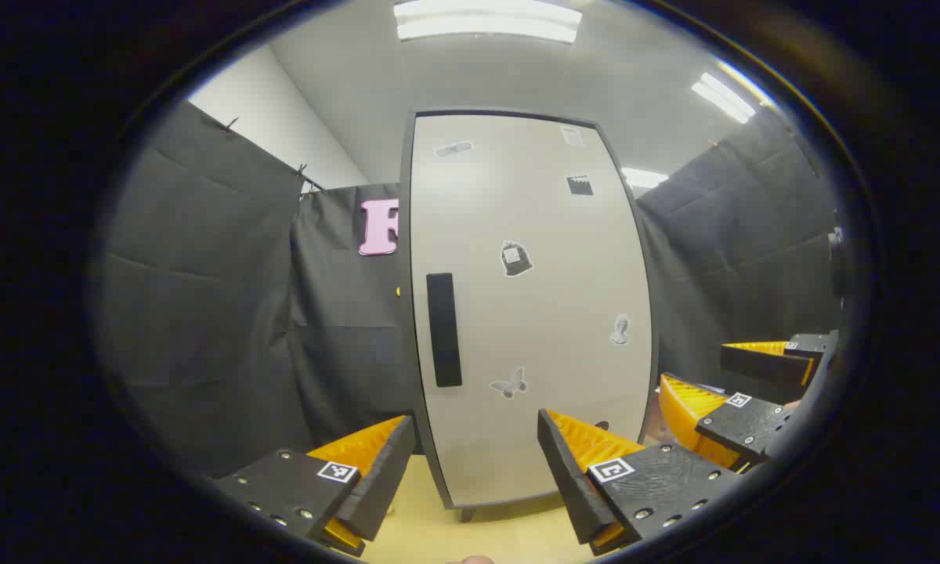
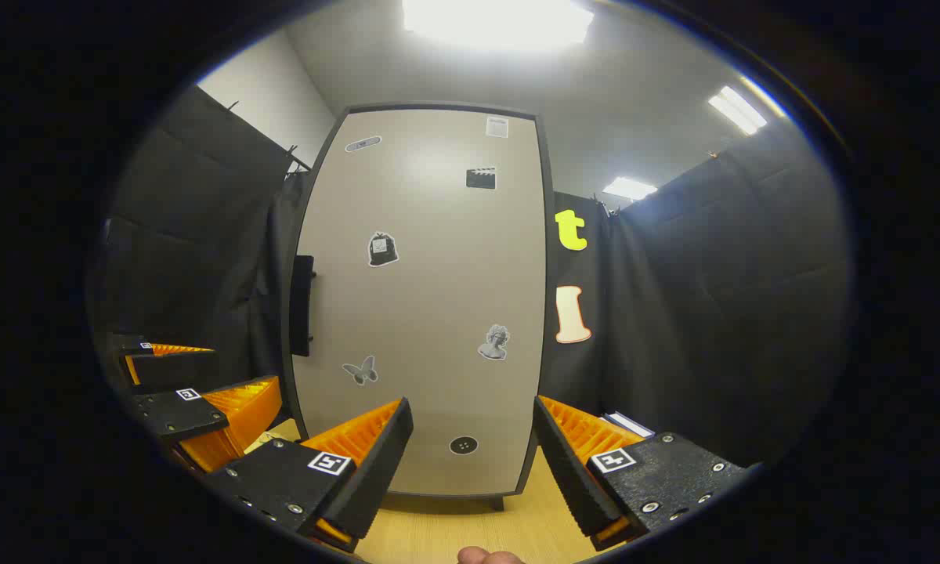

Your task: Open the cabinet door with the right hand, grasp the bottle in the cabinet with the left hand and place it on the coaster, then close the cabinet door with the right hand.

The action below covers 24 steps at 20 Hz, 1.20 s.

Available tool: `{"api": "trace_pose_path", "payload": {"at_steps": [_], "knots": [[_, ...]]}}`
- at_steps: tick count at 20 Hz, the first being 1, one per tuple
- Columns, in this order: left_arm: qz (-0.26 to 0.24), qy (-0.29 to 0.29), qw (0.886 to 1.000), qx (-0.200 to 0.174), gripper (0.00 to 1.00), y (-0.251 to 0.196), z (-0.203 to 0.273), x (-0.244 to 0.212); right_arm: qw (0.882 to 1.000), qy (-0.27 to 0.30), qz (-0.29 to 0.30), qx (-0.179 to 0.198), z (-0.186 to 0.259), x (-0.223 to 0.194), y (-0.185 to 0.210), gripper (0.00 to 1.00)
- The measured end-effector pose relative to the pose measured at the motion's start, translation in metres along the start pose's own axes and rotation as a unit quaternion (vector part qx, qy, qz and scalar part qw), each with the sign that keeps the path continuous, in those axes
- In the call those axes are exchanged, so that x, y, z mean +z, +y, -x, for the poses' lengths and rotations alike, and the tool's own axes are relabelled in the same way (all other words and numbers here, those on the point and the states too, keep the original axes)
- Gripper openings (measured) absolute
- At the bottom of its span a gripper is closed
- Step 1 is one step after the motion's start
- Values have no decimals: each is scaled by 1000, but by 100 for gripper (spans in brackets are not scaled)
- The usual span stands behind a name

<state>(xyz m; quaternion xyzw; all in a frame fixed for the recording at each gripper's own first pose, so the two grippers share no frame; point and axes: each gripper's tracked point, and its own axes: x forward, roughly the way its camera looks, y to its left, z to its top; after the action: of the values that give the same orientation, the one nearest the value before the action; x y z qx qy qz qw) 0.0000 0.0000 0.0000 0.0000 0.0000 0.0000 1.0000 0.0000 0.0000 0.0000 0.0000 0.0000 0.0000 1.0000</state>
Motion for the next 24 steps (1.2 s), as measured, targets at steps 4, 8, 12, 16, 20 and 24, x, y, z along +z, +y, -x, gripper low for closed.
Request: {"api": "trace_pose_path", "payload": {"at_steps": [4, 8, 12, 16, 20, 24], "knots": [[9, 11, 1000, -5, 90, 2, -1, -12, 1000, -8, 11, 5, -2, 0, 5, 95], [25, 13, 1000, 7, 91, 14, 1, -14, 1000, 5, 14, 20, -3, -8, 15, 95], [21, 20, 999, 20, 90, 34, 7, -19, 999, 8, 14, 29, 0, -10, 31, 95], [22, 22, 999, 30, 91, 48, 9, -22, 999, 11, 16, 39, 3, -14, 40, 95], [19, 25, 999, 28, 91, 47, 7, -23, 999, 12, 14, 39, 2, -16, 40, 96], [14, 26, 999, 22, 90, 40, 3, -24, 999, 10, 10, 36, -1, -15, 37, 96]]}}
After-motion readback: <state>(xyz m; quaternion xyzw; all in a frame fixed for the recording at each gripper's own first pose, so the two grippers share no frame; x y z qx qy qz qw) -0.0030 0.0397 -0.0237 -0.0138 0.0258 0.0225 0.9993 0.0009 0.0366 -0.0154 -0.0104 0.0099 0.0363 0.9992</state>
